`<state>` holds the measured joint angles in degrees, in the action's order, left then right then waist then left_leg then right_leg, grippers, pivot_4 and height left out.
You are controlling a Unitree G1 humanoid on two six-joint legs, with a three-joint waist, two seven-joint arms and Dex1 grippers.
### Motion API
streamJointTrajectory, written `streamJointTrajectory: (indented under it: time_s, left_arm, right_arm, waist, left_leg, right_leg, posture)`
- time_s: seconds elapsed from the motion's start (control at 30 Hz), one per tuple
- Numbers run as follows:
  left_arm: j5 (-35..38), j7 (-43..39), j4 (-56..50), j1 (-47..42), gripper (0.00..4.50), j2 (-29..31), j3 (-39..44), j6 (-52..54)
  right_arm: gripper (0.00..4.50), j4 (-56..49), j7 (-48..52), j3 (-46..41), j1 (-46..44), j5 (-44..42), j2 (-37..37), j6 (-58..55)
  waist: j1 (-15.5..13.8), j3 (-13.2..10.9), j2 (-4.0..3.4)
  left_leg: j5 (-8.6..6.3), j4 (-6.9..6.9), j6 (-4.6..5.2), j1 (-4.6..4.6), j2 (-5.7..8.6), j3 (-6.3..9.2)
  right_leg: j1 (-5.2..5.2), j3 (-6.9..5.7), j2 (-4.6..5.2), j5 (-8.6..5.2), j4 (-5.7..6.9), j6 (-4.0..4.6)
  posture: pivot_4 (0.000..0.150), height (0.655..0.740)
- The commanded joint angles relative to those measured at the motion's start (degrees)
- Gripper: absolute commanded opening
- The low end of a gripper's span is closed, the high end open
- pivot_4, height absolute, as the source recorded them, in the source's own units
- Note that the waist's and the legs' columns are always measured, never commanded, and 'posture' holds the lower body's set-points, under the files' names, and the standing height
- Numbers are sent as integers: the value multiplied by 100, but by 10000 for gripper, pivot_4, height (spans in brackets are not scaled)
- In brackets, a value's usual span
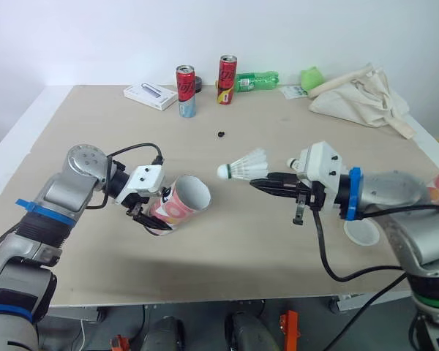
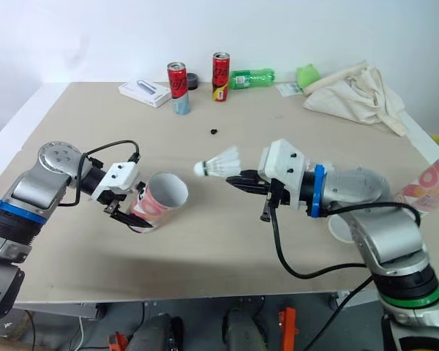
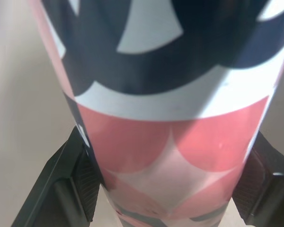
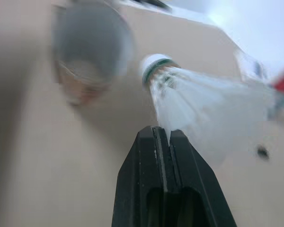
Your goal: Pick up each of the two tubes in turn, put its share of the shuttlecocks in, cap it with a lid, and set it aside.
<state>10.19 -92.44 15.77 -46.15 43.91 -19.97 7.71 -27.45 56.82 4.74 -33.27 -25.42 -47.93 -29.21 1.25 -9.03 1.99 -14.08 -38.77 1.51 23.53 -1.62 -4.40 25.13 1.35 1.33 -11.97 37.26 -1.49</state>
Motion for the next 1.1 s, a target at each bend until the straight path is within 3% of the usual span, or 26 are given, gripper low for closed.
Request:
streamJointTrajectory:
  time_s: [0.03, 0.2, 0.37, 0.47, 0.63, 0.93, 1.1]
  left_arm:
    - [133, -6, -35, -61, 32155, -12, -105, 7]
    - [163, -6, -29, -110, 32155, -44, -114, 60]
    - [179, -6, -34, -97, 32155, -35, -96, 74]
    - [182, -6, -73, -65, 32155, -45, -67, 129]
    - [174, -6, -139, -5, 32155, -57, -22, 177]
    - [87, -5, -187, 77, 32155, -218, 0, 198]
    - [94, -5, -222, 42, 32155, -359, -91, 182]
  right_arm:
    - [565, -56, 273, 333, -374, 257, -58, 146]
    - [565, 208, 761, 1102, -1003, 998, -77, 629]
    - [565, 422, 882, 1329, -1229, 1332, 101, 790]
    - [9193, 605, 1007, 1448, -1490, 1321, 322, 666]
    - [29496, 277, 1183, 1016, -1432, 743, 279, 258]
    - [29496, -124, 1225, -240, -669, -283, -384, -402]
    - [29496, 272, 454, -1604, 599, -8, -724, -614]
  waist:
    - [-1, 0, 0]
    - [-17, -1, -1]
    - [-17, -1, -2]
    - [-14, -1, -2]
    - [-26, -1, -2]
    - [-55, -1, -2]
    - [-114, 1, 0]
  left_leg:
    - [0, 0, 0, -2, -1, 0]
    - [2, -7, -1, -3, -1, -6]
    - [-1, -9, 2, 18, 6, -6]
    - [-1, -13, 2, 19, 7, -7]
    - [-1, -16, 1, 22, 3, 0]
    - [-3, -20, 3, 26, 6, 6]
    - [-3, -30, 3, 28, 11, 3]
  right_leg:
    - [0, 0, 0, 0, 1, 1]
    - [3, 4, 0, -2, 14, 4]
    - [15, 4, 11, 9, 13, 25]
    - [16, 4, 10, 10, 14, 25]
    - [16, -6, 9, 11, 14, 30]
    - [12, -12, 15, 11, 12, 29]
    - [9, -11, 21, 13, 11, 23]
  posture:
    - [1500, 7324]
    - [1500, 7324]
    - [1500, 7324]
    - [1500, 7324]
    - [1500, 7324]
    - [1500, 7324]
    - [1500, 7324]
